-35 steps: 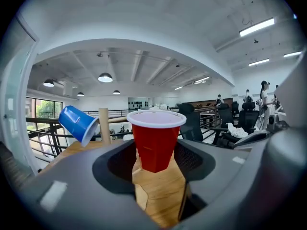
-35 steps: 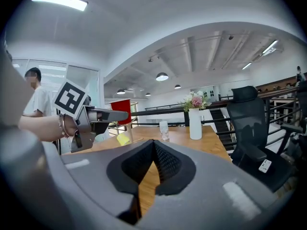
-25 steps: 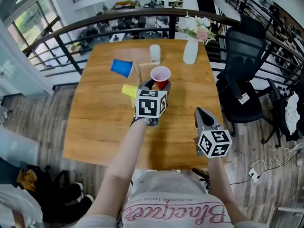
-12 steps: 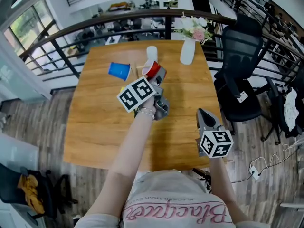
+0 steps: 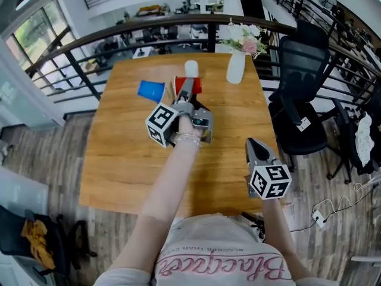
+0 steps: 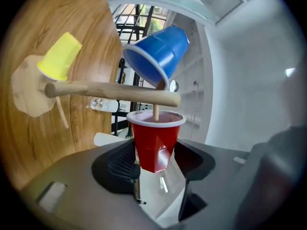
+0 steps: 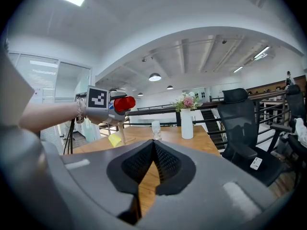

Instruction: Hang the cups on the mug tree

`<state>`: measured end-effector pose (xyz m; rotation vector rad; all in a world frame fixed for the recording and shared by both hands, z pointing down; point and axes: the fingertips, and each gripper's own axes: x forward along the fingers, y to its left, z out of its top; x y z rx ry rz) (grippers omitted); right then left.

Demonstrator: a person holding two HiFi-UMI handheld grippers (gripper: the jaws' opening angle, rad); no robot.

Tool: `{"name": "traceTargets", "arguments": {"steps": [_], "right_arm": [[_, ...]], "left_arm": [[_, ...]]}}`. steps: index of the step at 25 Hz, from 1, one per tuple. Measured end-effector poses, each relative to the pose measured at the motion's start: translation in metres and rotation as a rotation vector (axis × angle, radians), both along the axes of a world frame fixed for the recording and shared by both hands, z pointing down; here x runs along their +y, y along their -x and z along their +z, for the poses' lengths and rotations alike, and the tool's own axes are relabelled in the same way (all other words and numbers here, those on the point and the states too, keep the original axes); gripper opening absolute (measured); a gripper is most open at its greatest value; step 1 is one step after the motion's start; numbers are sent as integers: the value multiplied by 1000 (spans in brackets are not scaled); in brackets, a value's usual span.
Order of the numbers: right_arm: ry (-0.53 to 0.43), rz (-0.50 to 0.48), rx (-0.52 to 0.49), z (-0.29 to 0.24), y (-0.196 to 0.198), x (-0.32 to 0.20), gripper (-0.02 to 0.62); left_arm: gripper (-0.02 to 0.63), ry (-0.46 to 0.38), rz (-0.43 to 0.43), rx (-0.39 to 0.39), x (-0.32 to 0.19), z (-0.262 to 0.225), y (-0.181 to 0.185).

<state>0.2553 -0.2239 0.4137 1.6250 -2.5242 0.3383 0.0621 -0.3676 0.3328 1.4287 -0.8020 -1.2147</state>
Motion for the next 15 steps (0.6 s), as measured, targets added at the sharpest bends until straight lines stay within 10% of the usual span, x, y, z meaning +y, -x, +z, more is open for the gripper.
{"name": "traceTargets", "arguments": {"steps": [5,15], "right_arm": [[4,5,1,3,-2,2,2],[3,9,6,2,0,9,2]], "left_arm": [[258,-35,-18,244,-1,1,8],[359,15,18,349,3,3,2]]}}
